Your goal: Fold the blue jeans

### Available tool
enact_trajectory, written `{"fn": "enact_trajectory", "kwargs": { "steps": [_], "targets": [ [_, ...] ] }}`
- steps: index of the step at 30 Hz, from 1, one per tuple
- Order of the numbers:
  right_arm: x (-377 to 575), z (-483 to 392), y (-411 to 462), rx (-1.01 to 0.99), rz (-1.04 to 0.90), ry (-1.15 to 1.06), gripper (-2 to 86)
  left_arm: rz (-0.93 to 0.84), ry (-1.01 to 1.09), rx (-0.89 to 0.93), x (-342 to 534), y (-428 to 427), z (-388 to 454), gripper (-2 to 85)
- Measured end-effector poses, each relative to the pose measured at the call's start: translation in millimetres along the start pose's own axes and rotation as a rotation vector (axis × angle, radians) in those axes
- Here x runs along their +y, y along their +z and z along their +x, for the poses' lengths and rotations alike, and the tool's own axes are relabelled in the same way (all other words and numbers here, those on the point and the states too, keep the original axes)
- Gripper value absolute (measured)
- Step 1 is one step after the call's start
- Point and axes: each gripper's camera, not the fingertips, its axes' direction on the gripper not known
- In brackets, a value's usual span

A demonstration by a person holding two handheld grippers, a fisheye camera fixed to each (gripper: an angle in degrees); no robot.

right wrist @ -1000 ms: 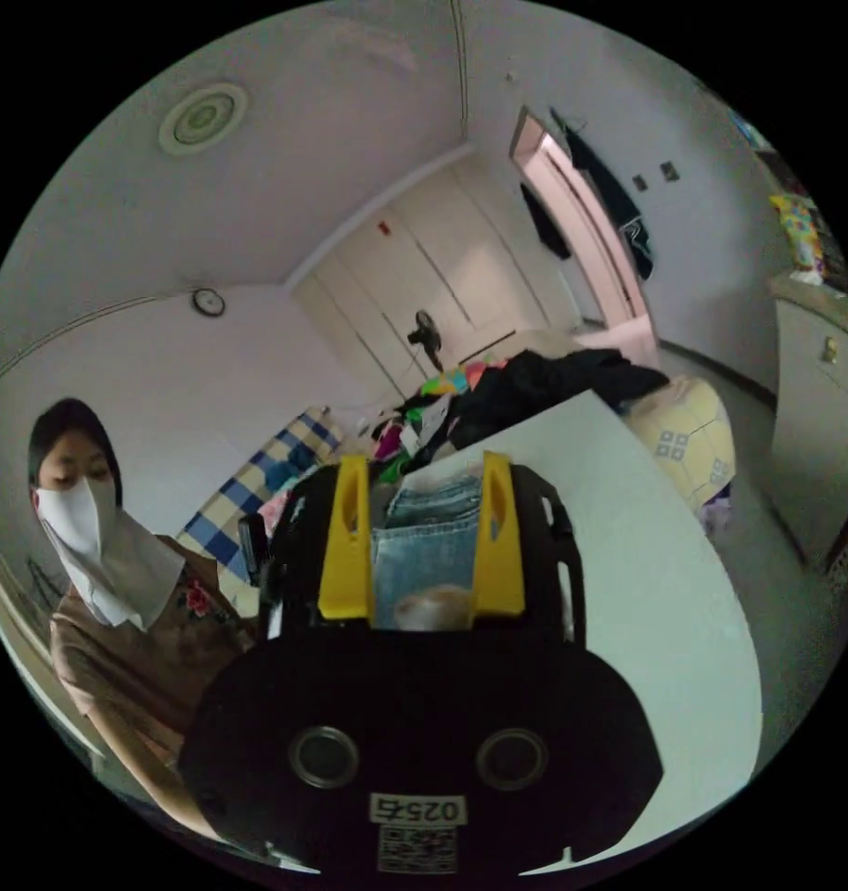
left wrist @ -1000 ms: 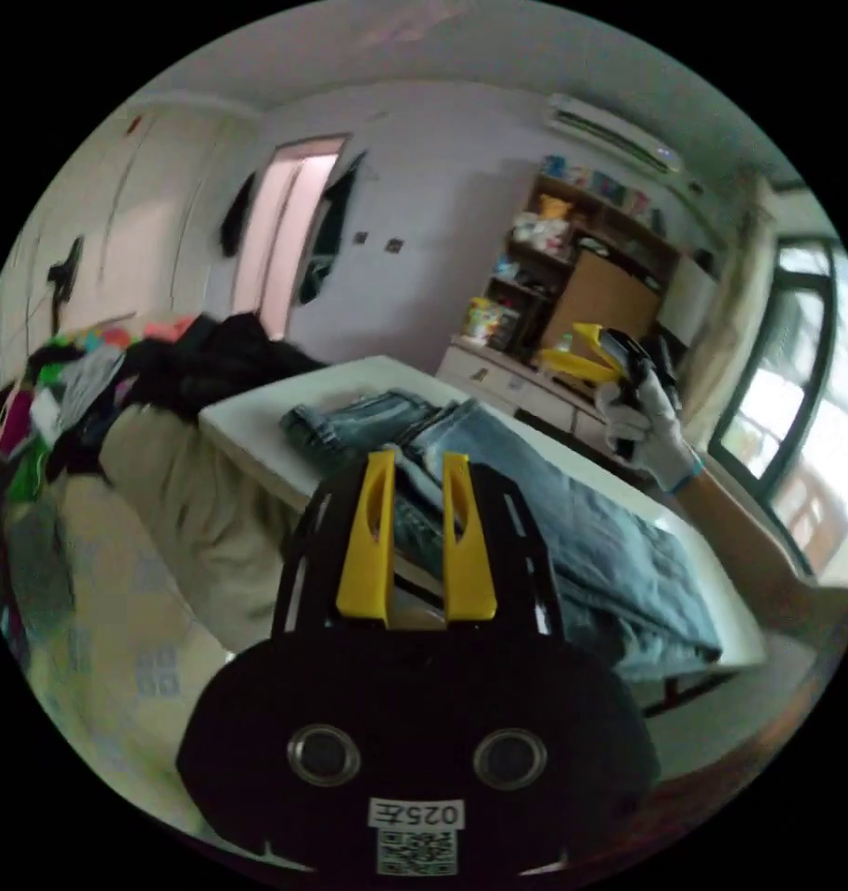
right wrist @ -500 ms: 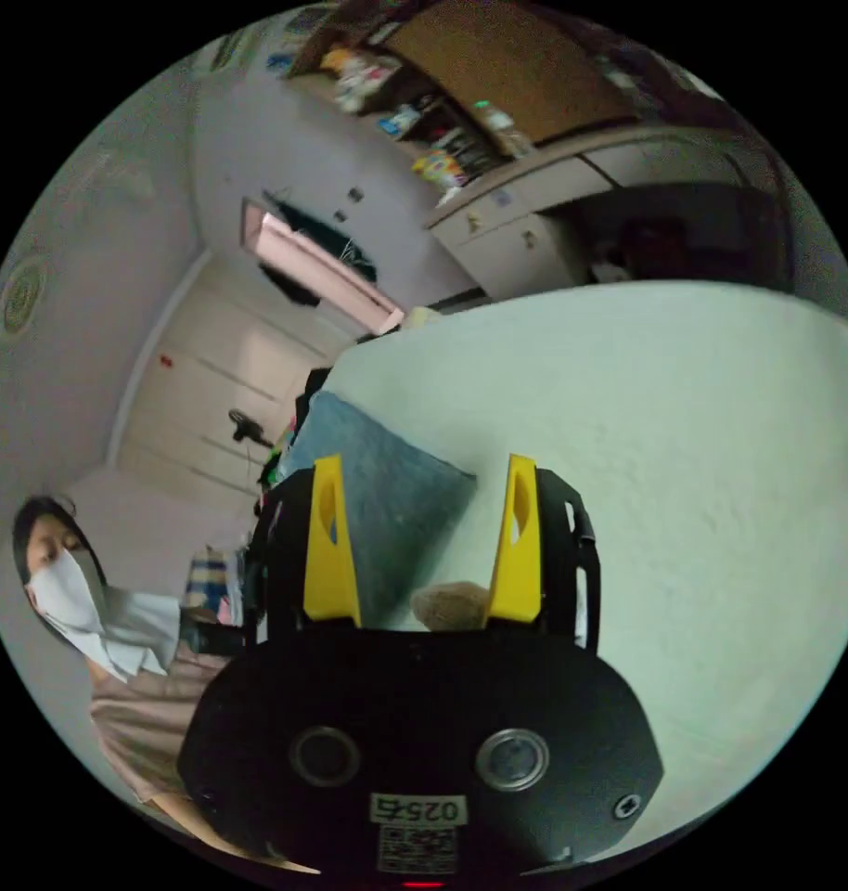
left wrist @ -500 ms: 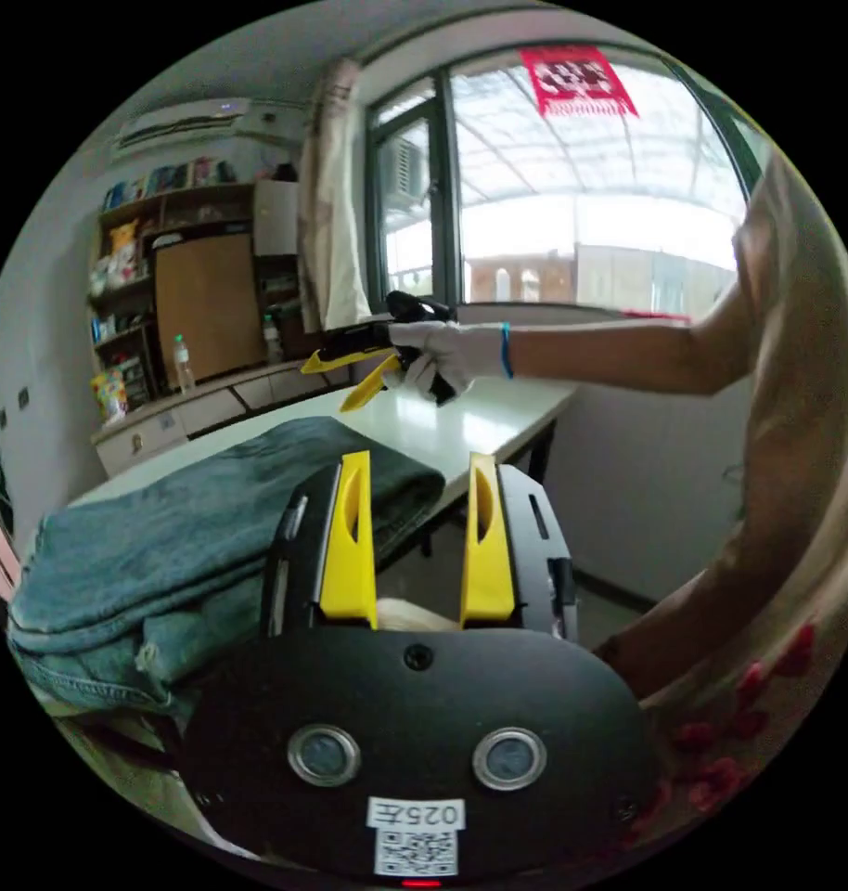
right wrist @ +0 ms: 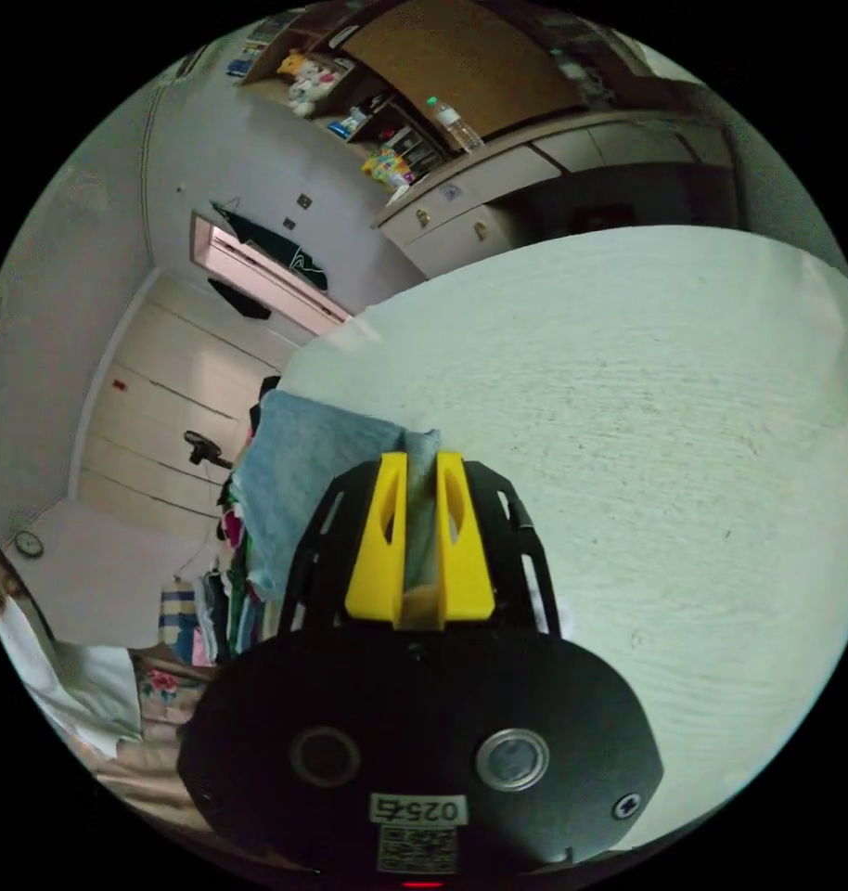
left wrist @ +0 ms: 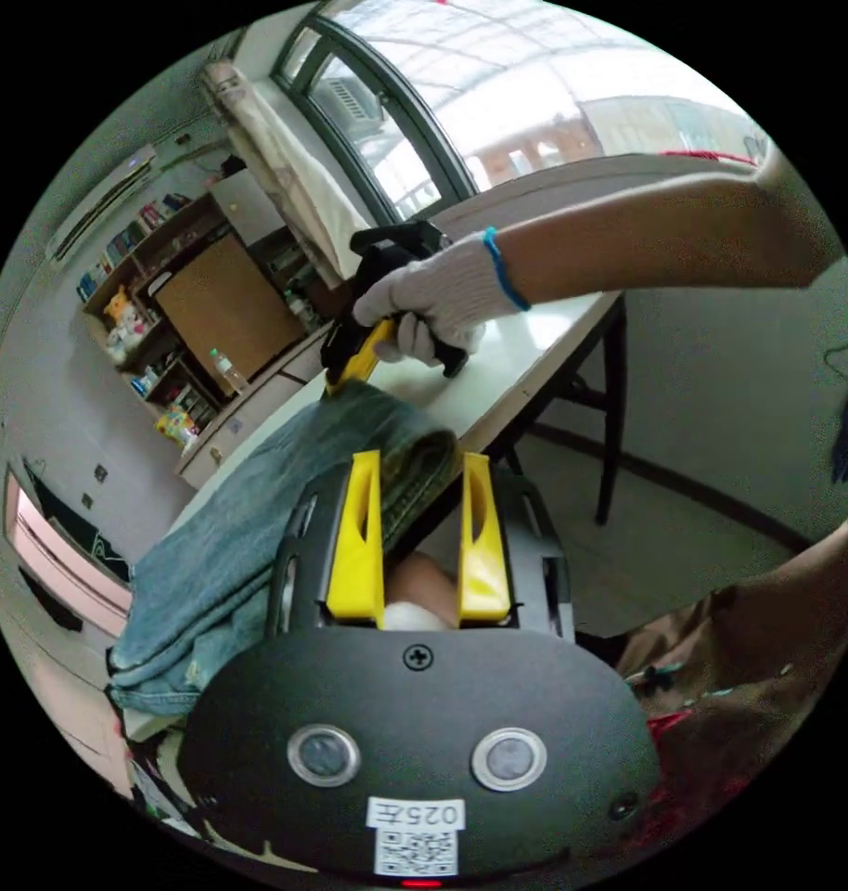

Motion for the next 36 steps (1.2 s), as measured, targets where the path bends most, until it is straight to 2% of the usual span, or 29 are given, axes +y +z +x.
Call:
{"fn": "enact_trajectory", "kwargs": {
  "steps": [3,7,11,14,18,20,22,25,29,33,36],
  "targets": [
    [8.4,26.0,-19.0,-0.152,0.016,0.051,3.9,0.072,-0.115,0.129,-4.9,-19.9,-27.7,0.7],
    [35.0,51.9,-77.0,-0.241,0.161,0.094,3.5,0.168,-0.215,0.441,-38.3,-23.8,-77.1,-0.7],
    [81.2,80.0,-141.1,-0.473,0.352,0.162,3.1,0.356,-0.364,0.747,-59.2,-38.3,-135.3,-0.8],
    [93.3,54.9,-160.1,-0.610,0.468,0.097,2.9,0.473,-0.468,0.813,-48.9,-58.6,-187.5,-0.9],
    [59.8,-22.3,-131.4,-0.726,0.451,-0.072,3.6,0.588,-0.558,0.759,-16.4,-98.3,-257.3,-0.9],
    [21.7,-83.1,-82.4,-0.771,0.384,-0.153,4.1,0.653,-0.670,0.643,21.2,-126.0,-308.7,-0.9],
    [-10.9,-127.6,-31.2,-0.718,0.300,-0.212,4.5,0.646,-0.775,0.541,53.3,-138.2,-347.2,-0.9],
    [-51.1,-174.6,75.0,-0.491,0.167,-0.202,4.9,0.508,-1.032,0.318,116.3,-127.6,-401.9,-0.9],
    [-69.4,-185.5,221.4,-0.219,-0.142,-0.169,5.2,0.211,-1.267,0.223,184.4,-67.5,-438.4,-0.9],
    [-67.1,-175.8,216.2,-0.430,-0.075,-0.151,6.5,0.303,-1.319,0.276,195.7,-65.4,-437.2,-0.1],
    [-57.2,-179.8,185.9,-0.486,-0.006,-0.209,8.2,0.268,-1.309,0.041,180.6,-95.3,-433.7,0.3]
  ]
}}
